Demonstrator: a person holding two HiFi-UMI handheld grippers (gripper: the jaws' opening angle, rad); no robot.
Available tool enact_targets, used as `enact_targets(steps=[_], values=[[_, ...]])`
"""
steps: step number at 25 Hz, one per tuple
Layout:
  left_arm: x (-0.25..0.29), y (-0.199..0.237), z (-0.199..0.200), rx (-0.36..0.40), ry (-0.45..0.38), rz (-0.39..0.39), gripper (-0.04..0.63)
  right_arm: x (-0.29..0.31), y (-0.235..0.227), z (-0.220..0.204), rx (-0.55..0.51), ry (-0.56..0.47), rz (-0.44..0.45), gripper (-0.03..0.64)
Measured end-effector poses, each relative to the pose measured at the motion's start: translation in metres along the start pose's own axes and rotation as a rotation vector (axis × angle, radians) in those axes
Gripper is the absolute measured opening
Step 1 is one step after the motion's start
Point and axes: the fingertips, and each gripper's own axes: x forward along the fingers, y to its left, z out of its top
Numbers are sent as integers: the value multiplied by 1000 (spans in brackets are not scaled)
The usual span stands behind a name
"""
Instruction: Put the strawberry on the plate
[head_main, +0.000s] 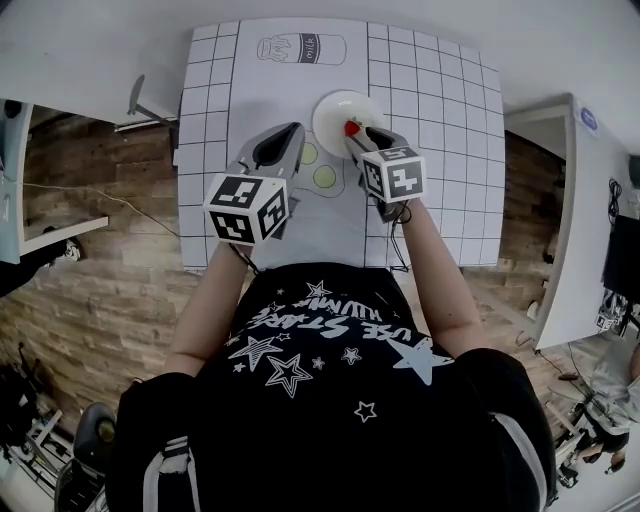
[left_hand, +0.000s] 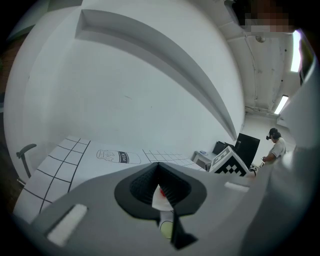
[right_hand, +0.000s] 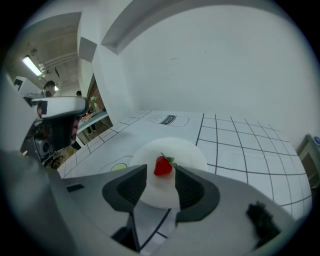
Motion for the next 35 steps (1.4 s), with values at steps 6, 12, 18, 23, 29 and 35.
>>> enact_targets(steps=[6,12,18,23,29,35], values=[[-25,-5,7,19,-41,-8,9,-33,1,14,38,-111,-77,170],[-52,-18,6,42,-69,-34,9,-73,19,21,50,-215,-109,170],[-66,-35,5,59,-87,-81,9,-117,43,23,56,-308,-133,51],[-74,-56,-3,67,-81,-124,9,-149,60,21,40,-352,-138,25],[-76,-76,-10,79,-67,-148,9,-175,64,18,49,-386,-133,15],[-78,-92,-7,100,-79,-133,9,-191,60,19,57,-425,-105,14]])
